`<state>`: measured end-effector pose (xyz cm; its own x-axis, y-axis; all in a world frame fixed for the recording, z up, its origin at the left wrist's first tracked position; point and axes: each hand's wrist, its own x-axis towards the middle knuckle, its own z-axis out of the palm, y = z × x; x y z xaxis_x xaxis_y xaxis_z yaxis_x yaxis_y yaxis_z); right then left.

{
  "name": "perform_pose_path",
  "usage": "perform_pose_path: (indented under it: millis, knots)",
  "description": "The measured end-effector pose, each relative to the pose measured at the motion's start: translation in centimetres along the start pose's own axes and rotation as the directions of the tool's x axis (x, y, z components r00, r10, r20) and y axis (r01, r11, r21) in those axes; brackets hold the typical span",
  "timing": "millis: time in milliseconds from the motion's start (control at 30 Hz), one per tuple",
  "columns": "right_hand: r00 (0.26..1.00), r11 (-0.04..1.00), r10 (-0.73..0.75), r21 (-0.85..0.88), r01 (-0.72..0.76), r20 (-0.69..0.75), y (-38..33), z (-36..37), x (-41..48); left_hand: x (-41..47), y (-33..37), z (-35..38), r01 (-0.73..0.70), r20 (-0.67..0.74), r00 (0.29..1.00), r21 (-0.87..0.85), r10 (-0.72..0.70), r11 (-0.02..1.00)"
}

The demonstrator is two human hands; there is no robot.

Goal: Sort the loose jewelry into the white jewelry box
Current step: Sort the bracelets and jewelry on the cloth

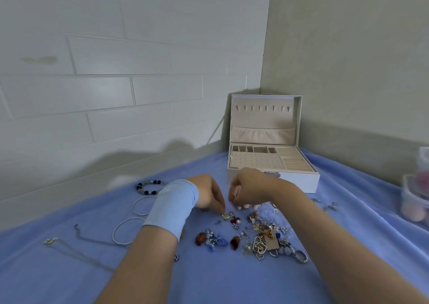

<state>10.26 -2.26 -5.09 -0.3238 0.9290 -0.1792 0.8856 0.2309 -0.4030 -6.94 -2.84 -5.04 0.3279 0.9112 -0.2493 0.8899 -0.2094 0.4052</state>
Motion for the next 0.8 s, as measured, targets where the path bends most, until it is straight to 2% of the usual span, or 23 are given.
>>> perform_pose_path:
  millis: [133, 200, 333, 400, 467, 533, 600, 667, 800]
  knots:
    - [0.99, 0.999, 0.023, -0.031, -0.019, 0.138, 0.4, -1.2, -1.7, -0.3, 0.4, -0.1, -0.015, 0.069, 0.998, 0.081, 0.01, 0.997]
    - [0.984, 0.998, 0.029, -0.059, -0.019, 0.173, 1.0, -1.9, -2.6, -0.3, 0.7, -0.1, -0.032, 0.068, 0.997, 0.051, 0.029, 0.998]
    - [0.998, 0.999, -0.022, 0.033, 0.02, 0.051, 2.6, -3.0, -4.1, -0.4, 2.1, 0.4, -0.108, 0.124, 0.985, -0.076, 0.117, 0.991]
    - [1.0, 0.998, -0.023, 0.057, 0.023, 0.009, 3.6, -3.3, -4.8, -0.5, 3.0, 0.3, -0.111, 0.155, 0.981, -0.063, 0.12, 0.992]
    - [1.0, 0.999, 0.007, 0.051, -0.006, -0.001, 4.9, -3.5, -5.5, -0.6, 4.0, 0.1, -0.13, 0.099, 0.987, 0.022, 0.127, 0.991]
    - [0.999, 0.999, 0.046, 0.018, -0.046, 0.002, 6.4, -3.7, -6.1, -0.6, 5.1, 0.1, -0.166, -0.02, 0.986, 0.089, 0.168, 0.982]
    - [0.994, 0.994, 0.111, -0.018, -0.111, 0.023, 7.6, -3.9, -6.7, -0.4, 6.4, 0.9, -0.22, -0.084, 0.971, 0.047, 0.224, 0.974]
    - [0.984, 0.983, 0.175, -0.068, -0.172, 0.041, 8.3, -3.8, -7.1, -0.1, 7.7, 2.3, -0.279, -0.092, 0.957, -0.021, 0.276, 0.96]
    - [0.975, 0.97, 0.222, -0.11, -0.218, 0.023, 8.3, -2.9, -6.9, 1.1, 9.4, 5.0, -0.305, -0.141, 0.944, -0.034, 0.298, 0.952]
